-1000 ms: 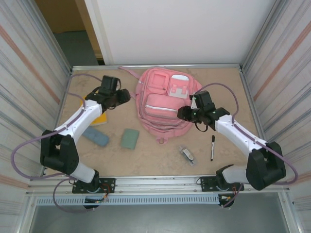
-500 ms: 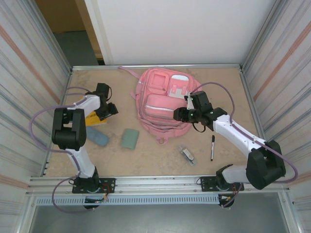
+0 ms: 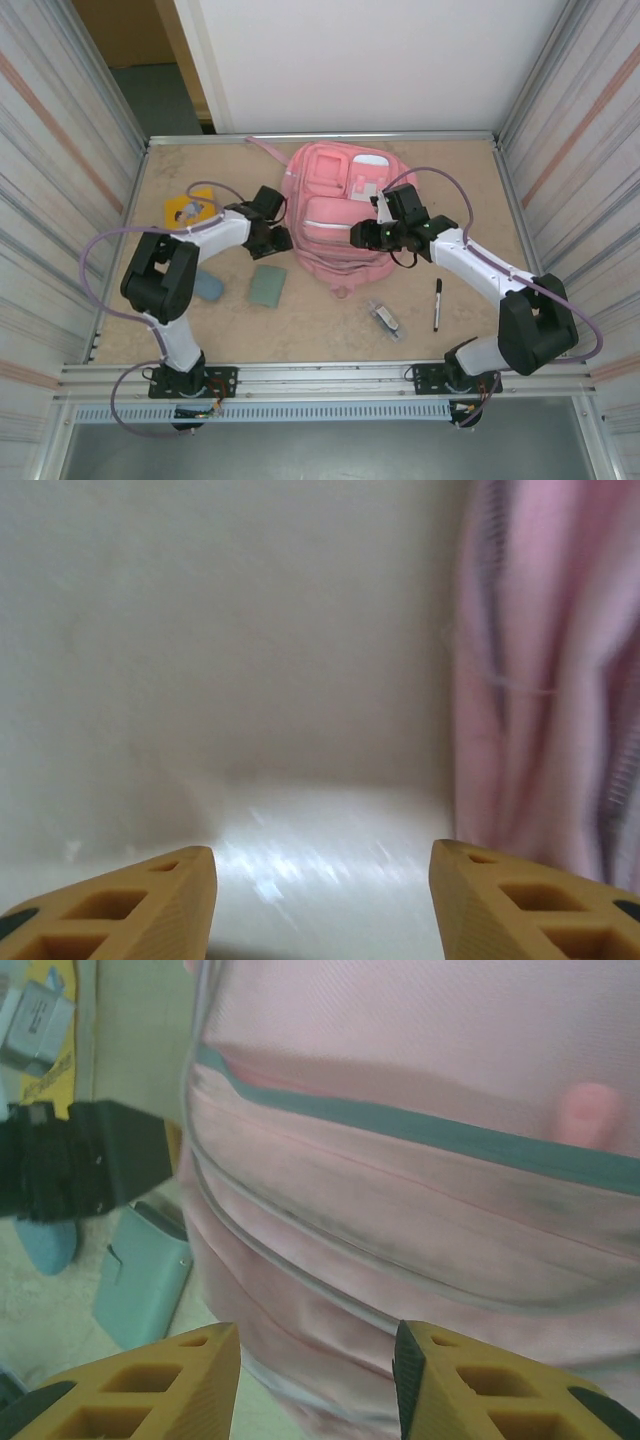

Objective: Pack books, pencil case, and school supplies into a backpack

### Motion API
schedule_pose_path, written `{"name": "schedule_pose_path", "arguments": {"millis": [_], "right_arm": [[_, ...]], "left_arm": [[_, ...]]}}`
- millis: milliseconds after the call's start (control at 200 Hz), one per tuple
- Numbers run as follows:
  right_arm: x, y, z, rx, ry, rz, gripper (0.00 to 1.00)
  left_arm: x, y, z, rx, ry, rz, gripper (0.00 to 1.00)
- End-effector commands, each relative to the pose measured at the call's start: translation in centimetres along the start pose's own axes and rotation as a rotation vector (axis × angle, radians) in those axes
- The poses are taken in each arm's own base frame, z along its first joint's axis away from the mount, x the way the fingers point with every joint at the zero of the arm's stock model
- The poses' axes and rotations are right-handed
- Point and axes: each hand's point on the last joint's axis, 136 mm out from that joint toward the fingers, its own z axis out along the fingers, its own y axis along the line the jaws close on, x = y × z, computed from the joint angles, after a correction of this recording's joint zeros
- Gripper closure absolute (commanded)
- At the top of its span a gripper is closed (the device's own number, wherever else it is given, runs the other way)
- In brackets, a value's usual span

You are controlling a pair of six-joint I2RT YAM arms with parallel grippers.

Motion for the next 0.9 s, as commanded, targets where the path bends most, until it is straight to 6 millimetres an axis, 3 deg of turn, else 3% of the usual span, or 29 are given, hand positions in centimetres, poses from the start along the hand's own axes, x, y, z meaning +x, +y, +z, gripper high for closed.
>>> {"name": "schedule_pose_path", "arguments": {"millis": [0,140,230,311,396,416,436,551,676,897], "right_arm": [[-0.8,1.3,-0.4,-0.036,-0.009,-0.029,0.56],[-0.5,1.2,-0.2,-0.040,-0.003,-0.028,0.55],[-0.6,1.2,-0.3,-0.040,-0.015,-0.032,0.54],[-0.7,1.2,-0.5,-0.039,-0.023,-0.035,0.52],[-0.6,1.2,-0.7,-0.034,-0.023,-0.042,0.50],[-0.6,1.2,-0.8,-0.033,-0.024,-0.043,0.50],[-0.5,1.2,-0.8,-0.031,-0.022,-0.044,0.50],[-0.3,0.9,-1.2,-0.019,-0.025,-0.054,0.47],[-0.2,0.4,-1.2,0.002,-0.032,-0.059,0.47],[-0.2,0.4,-0.7,0.000,-0.016,-0.050,0.47]], "left_arm": [[-3.9,3.2,-5.8,-0.106,-0.128,-0.028,0.41],[-6.4,9.2,-7.9,-0.180,-0.196,-0.118,0.39],[-7.7,13.7,-7.5,-0.272,-0.249,-0.177,0.36],[-8.4,16.5,-6.6,-0.349,-0.247,-0.218,0.23],[-9.1,16.9,-4.9,-0.325,-0.227,-0.226,0.19],[-9.1,17.1,-4.6,-0.329,-0.223,-0.230,0.05],[-9.2,17.3,-4.2,-0.333,-0.219,-0.232,0.02],[-9.1,16.5,-1.8,-0.276,-0.141,-0.205,0.01],[-7.7,15.3,0.8,-0.202,-0.037,-0.234,0.02],[-4.8,10.6,2.4,-0.125,0.041,-0.208,0.05]]}}
